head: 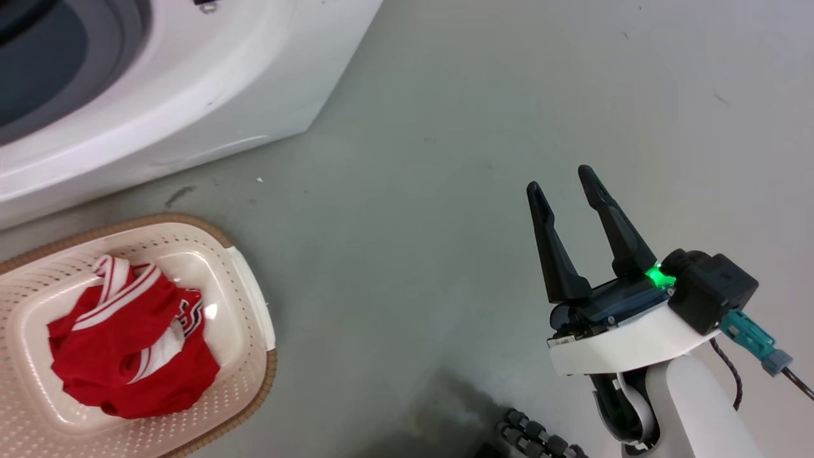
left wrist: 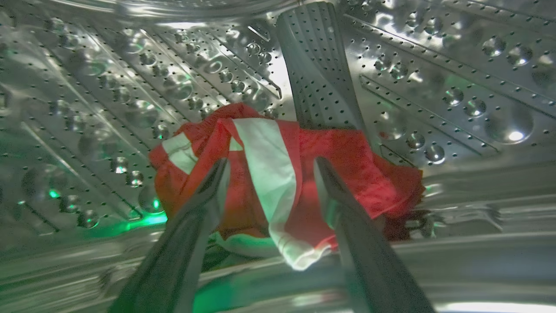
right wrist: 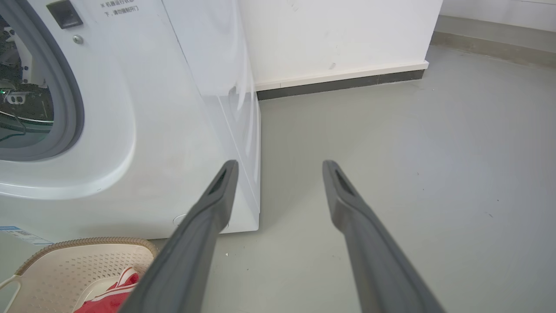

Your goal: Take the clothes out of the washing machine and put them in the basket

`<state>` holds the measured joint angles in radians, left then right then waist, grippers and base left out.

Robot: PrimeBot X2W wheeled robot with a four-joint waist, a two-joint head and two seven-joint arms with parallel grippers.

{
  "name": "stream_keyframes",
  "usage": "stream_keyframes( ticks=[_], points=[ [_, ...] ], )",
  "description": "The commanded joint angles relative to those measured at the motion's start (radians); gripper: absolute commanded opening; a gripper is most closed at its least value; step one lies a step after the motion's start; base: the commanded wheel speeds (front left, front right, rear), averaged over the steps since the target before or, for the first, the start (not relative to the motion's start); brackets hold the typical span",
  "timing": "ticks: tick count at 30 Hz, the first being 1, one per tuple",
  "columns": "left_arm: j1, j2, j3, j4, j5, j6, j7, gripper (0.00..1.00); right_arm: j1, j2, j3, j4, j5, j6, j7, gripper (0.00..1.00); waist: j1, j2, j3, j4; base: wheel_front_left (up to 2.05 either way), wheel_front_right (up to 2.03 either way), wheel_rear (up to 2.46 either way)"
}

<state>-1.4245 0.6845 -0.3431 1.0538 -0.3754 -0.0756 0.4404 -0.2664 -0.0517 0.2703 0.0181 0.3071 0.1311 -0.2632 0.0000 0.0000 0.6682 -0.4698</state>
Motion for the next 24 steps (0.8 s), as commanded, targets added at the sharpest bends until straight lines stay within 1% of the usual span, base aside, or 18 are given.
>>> stream_keyframes(
  ticks=[1, 6, 9, 15, 19, 20, 21, 22, 23, 24],
  points=[
    [-0.029, 0.004, -0.005, 0.004, 0.001, -0.003, 0.043, 1.00, -0.012, 0.003, 0.007, -0.006, 0.007, -0.001, -0.002, 1.00, 0.0000, 0.0000, 0.036, -0.024, 0.00, 0.00, 0.00],
    [-0.098, 0.023, -0.030, -0.004, 0.014, -0.009, 0.193, 1.00, -0.014, 0.003, 0.027, -0.014, 0.022, -0.001, -0.002, 1.00, 0.0000, 0.0000, 0.077, -0.045, 0.00, 0.00, 0.00],
    [-0.119, 0.031, -0.043, -0.020, 0.020, -0.009, 0.260, 1.00, -0.014, 0.002, 0.040, -0.020, 0.030, -0.001, -0.002, 1.00, 0.0000, 0.0000, 0.097, -0.054, 0.00, 0.00, 0.00],
    [-0.117, 0.046, -0.058, -0.065, 0.017, 0.008, 0.354, 1.00, -0.019, 0.002, 0.055, -0.023, 0.040, -0.001, -0.002, 1.00, 0.0000, 0.0000, 0.124, -0.066, 0.00, 0.00, 0.00],
    [-0.089, 0.053, -0.059, -0.102, 0.011, 0.023, 0.393, 1.00, -0.020, 0.002, 0.061, -0.027, 0.045, -0.001, -0.002, 1.00, 0.0000, 0.0000, 0.133, -0.072, 0.00, 0.00, 0.00],
    [-0.082, 0.056, -0.058, -0.112, 0.010, 0.027, 0.398, 0.95, -0.021, 0.002, 0.062, -0.027, 0.045, -0.001, -0.002, 1.00, 0.0000, 0.0000, 0.135, -0.073, 0.00, 0.00, 0.00],
    [-0.077, 0.057, -0.054, -0.125, 0.005, 0.037, 0.393, 0.42, -0.022, 0.002, 0.064, -0.027, 0.046, -0.001, -0.002, 1.00, 0.0000, 0.0000, 0.137, -0.073, 0.00, 0.00, 0.00],
    [-0.071, 0.061, -0.053, -0.139, 0.005, 0.045, 0.386, 0.30, -0.022, 0.002, 0.065, -0.027, 0.047, -0.001, -0.002, 1.00, 0.0000, 0.0000, 0.137, -0.073, 0.00, 0.00, 0.00],
    [-0.064, 0.066, -0.051, -0.153, 0.006, 0.055, 0.378, 0.00, -0.023, 0.002, 0.067, -0.026, 0.048, -0.001, -0.002, 1.00, 0.0000, 0.0000, 0.138, -0.073, 0.00, 0.00, 0.00],
    [-0.061, 0.073, -0.049, -0.170, 0.010, 0.068, 0.360, 0.00, -0.025, 0.002, 0.068, -0.025, 0.048, -0.001, -0.002, 1.00, 0.0000, 0.0000, 0.138, -0.074, 0.00, 0.00, 0.00]
  ],
)
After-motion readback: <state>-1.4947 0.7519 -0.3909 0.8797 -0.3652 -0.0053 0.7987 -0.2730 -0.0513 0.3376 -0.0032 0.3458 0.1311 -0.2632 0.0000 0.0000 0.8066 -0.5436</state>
